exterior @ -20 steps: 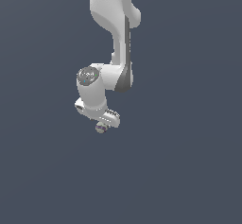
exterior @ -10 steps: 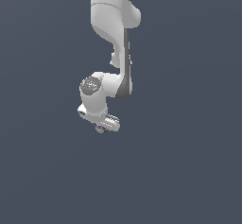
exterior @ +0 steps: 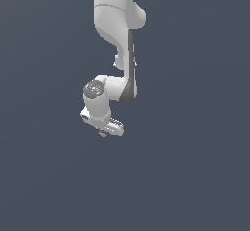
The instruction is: Pick up the object and move it to a goal position.
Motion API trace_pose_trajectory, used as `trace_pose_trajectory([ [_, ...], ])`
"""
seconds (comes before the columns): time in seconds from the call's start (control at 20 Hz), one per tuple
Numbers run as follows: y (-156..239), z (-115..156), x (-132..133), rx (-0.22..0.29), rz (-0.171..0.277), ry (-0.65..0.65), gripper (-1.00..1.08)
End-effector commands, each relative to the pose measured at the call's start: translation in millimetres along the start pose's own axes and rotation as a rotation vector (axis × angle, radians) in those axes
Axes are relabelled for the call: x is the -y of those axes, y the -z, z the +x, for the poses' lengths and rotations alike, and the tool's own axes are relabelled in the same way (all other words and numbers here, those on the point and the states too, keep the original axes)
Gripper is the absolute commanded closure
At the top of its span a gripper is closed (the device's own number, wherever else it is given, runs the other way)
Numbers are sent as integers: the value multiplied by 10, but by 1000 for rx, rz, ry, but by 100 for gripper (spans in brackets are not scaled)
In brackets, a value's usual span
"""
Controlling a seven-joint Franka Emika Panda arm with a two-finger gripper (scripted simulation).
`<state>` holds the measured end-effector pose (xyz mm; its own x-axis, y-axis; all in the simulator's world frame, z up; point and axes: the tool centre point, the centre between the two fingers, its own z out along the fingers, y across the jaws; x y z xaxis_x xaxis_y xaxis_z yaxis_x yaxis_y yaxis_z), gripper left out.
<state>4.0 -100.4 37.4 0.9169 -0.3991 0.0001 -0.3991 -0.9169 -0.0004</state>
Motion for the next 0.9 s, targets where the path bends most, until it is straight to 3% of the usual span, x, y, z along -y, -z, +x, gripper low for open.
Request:
trace_pose_trajectory([
  [0.0, -7, 1, -4, 0, 0, 0, 108],
  [0.45, 140, -17, 40, 0, 0, 0, 108],
  [0.85, 679, -86, 197, 0, 0, 0, 108],
])
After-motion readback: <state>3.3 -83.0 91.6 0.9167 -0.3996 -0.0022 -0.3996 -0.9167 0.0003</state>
